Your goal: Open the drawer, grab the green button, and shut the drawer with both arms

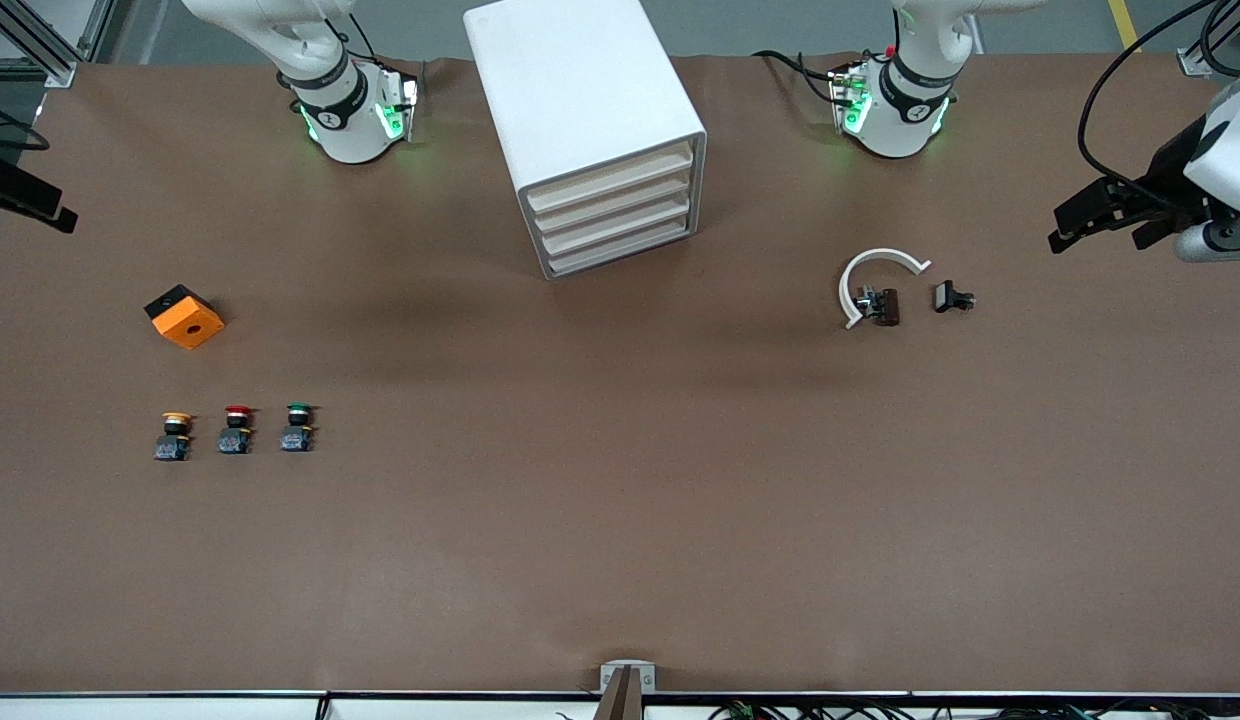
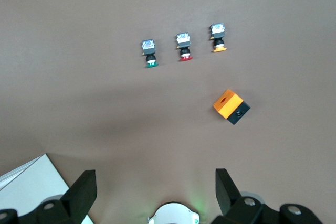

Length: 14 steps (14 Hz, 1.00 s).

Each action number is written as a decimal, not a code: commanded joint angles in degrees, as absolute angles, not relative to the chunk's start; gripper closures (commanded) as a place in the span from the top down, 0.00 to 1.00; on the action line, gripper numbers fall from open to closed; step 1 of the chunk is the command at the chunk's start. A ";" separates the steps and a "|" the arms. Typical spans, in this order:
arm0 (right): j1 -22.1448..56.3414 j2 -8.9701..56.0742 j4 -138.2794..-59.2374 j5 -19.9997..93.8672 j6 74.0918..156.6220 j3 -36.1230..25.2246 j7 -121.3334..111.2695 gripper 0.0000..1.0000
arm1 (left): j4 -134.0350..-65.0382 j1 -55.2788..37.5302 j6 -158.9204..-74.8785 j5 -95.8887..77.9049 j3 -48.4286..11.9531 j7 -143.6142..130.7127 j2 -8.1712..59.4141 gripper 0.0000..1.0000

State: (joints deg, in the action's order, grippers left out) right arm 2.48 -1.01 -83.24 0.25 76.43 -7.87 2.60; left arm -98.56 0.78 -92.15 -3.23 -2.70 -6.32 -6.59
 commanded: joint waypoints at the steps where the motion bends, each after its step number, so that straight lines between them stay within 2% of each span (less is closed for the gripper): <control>1: 2.72 -4.22 -87.80 1.41 78.48 -7.47 3.60 1.00 | -95.89 0.53 -91.05 -2.20 -3.16 -7.56 -5.63 1.00; 5: 2.73 -4.13 -87.19 1.49 78.66 -6.95 3.52 1.00 | -94.23 0.53 -91.05 -2.02 -3.16 -6.42 -3.79 1.00; 9: -4.29 -4.13 -87.36 2.37 78.84 -2.11 2.99 1.00 | -93.34 0.97 -90.97 -2.11 -3.16 -6.06 -3.69 1.00; 14: -6.58 -4.31 -87.45 2.55 78.49 -0.10 2.73 1.00 | -93.34 0.88 -90.97 -2.11 -3.08 -6.15 -3.60 1.00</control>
State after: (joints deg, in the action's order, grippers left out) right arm -4.06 -2.67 -85.95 1.66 78.27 -2.89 2.69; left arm -94.79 0.66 -92.13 -3.23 -2.81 -6.60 -4.21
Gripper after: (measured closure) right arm 0.000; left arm 0.000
